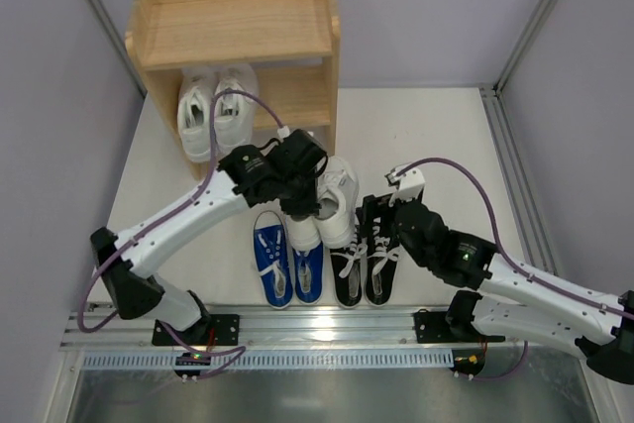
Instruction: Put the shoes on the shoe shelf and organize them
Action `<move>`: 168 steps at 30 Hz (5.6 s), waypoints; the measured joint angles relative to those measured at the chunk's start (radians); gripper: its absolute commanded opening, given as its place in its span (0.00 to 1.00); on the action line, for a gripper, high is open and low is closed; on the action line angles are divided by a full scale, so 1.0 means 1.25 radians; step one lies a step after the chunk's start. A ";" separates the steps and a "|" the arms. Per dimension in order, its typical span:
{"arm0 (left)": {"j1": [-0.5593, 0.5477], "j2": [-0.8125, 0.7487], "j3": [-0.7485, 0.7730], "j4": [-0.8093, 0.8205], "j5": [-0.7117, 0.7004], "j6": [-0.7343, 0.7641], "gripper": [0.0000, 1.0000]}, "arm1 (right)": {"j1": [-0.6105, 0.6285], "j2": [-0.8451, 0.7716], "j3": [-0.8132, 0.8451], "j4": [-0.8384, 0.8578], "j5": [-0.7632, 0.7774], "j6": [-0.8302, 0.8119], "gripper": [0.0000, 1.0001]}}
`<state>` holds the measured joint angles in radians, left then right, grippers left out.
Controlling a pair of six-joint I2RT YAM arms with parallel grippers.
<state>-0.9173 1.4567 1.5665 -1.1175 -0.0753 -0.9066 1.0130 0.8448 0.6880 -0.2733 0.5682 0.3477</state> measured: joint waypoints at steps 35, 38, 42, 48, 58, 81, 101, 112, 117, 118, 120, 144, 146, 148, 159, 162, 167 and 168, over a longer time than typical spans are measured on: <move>-0.017 0.231 -0.220 0.259 -0.175 0.014 0.00 | 0.000 -0.179 -0.067 -0.145 0.090 0.071 0.85; -0.022 0.236 -0.217 0.255 -0.182 0.012 0.00 | 0.000 -0.192 -0.067 -0.152 0.090 0.074 0.84; -0.049 0.230 -0.191 0.214 -0.223 -0.005 0.00 | 0.000 -0.209 -0.067 -0.168 0.091 0.077 0.85; -0.097 0.195 -0.057 0.071 -0.310 0.002 0.00 | -0.001 -0.220 -0.067 -0.175 0.097 0.077 0.85; -0.084 0.151 0.198 -0.078 -0.421 0.030 0.00 | -0.001 -0.221 -0.067 -0.186 0.100 0.076 0.85; 0.078 0.257 0.461 -0.132 -0.559 0.265 0.00 | 0.000 -0.247 -0.062 -0.191 0.113 0.065 0.85; 0.175 0.371 0.475 0.137 -0.463 0.378 0.00 | 0.000 -0.218 -0.063 -0.175 0.103 0.059 0.85; 0.219 0.396 0.489 0.199 -0.417 0.378 0.00 | 0.000 -0.231 -0.078 -0.173 0.089 0.063 0.85; 0.233 0.367 0.418 0.282 -0.377 0.383 0.00 | 0.000 -0.229 -0.078 -0.168 0.080 0.066 0.85; 0.235 0.357 0.398 0.300 -0.370 0.384 0.00 | -0.001 -0.228 -0.079 -0.166 0.079 0.066 0.85; 0.235 0.341 0.369 0.325 -0.356 0.383 0.00 | 0.000 -0.225 -0.080 -0.164 0.078 0.066 0.85; 0.249 0.257 0.315 0.362 -0.247 0.332 0.80 | 0.000 -0.220 -0.114 -0.129 0.058 0.080 0.87; 0.249 0.219 0.314 0.367 -0.249 0.338 0.81 | -0.001 -0.218 -0.114 -0.123 0.058 0.080 0.89; 0.249 0.172 0.314 0.380 -0.254 0.347 0.82 | 0.000 -0.214 -0.114 -0.113 0.058 0.077 0.89; 0.056 -0.090 0.054 0.388 -0.320 0.284 0.83 | 0.000 -0.207 -0.113 -0.094 0.061 0.061 0.90; -0.035 -0.157 -0.177 0.379 -0.333 0.189 0.82 | -0.001 -0.215 -0.113 -0.100 0.068 0.061 0.90; -0.113 -0.201 -0.520 0.315 -0.368 -0.017 0.82 | 0.000 -0.219 -0.103 -0.126 0.078 0.063 0.90; -0.122 -0.206 -0.549 0.305 -0.373 -0.041 0.82 | 0.000 -0.219 -0.103 -0.128 0.079 0.063 0.90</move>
<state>-1.0695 1.1988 0.8799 -0.7364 -0.5411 -0.9581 1.0126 0.5716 0.5598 -0.4335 0.6670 0.4267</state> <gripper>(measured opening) 0.820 0.904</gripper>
